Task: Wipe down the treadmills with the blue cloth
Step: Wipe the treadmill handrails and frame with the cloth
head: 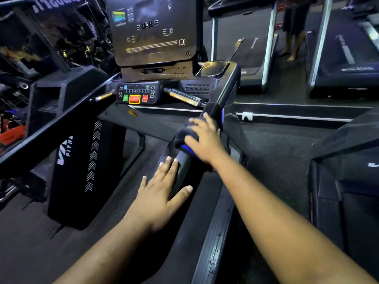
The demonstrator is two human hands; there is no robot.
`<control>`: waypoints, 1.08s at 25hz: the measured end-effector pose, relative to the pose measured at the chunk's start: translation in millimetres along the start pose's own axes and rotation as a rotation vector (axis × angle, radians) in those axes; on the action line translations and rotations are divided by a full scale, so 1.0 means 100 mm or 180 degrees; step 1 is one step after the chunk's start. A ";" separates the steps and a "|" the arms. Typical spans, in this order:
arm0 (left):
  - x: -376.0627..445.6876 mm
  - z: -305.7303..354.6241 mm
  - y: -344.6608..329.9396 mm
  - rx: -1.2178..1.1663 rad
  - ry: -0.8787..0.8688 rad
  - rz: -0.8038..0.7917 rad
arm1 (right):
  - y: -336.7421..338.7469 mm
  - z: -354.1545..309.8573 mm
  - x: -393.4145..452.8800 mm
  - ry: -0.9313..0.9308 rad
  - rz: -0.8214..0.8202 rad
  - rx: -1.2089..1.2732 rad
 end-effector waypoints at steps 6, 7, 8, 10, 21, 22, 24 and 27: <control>0.00 0.01 0.01 0.0057 -0.0003 -0.0014 | 0.18 0.47 0.31 -0.0156 0.0773 0.0788; 0.00 0.02 0.01 0.0040 -0.0016 0.0009 | 0.19 0.59 0.39 -0.0521 0.0951 0.1089; 0.00 0.02 0.01 0.0021 -0.0030 0.0026 | 0.13 0.67 0.40 -0.0771 0.1064 0.1376; -0.01 0.02 0.00 0.0031 -0.0033 0.0003 | -0.07 0.65 0.14 -0.1048 0.1172 0.1945; 0.01 0.00 -0.02 -0.0082 -0.0090 0.0052 | 0.09 0.44 0.29 -0.0942 0.0886 0.1312; 0.01 -0.01 -0.02 -0.0163 -0.0104 0.0075 | 0.08 0.37 0.28 -0.0923 0.0848 0.1096; 0.01 -0.03 -0.02 -0.0349 -0.0156 0.0136 | -0.14 0.05 -0.14 -0.0448 0.0812 0.0730; -0.01 -0.06 0.01 -0.0780 -0.0211 0.0306 | -0.43 -0.28 -1.00 0.0385 0.0460 0.0688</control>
Point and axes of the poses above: each hand's wrist, its own x-axis towards the middle knuckle, its own y-axis out of the back of the hand, z = x × y, the point moved 4 cm from there along x, towards the middle knuckle, and after that the axes turned 3 degrees about -z, right-handed, at the moved point
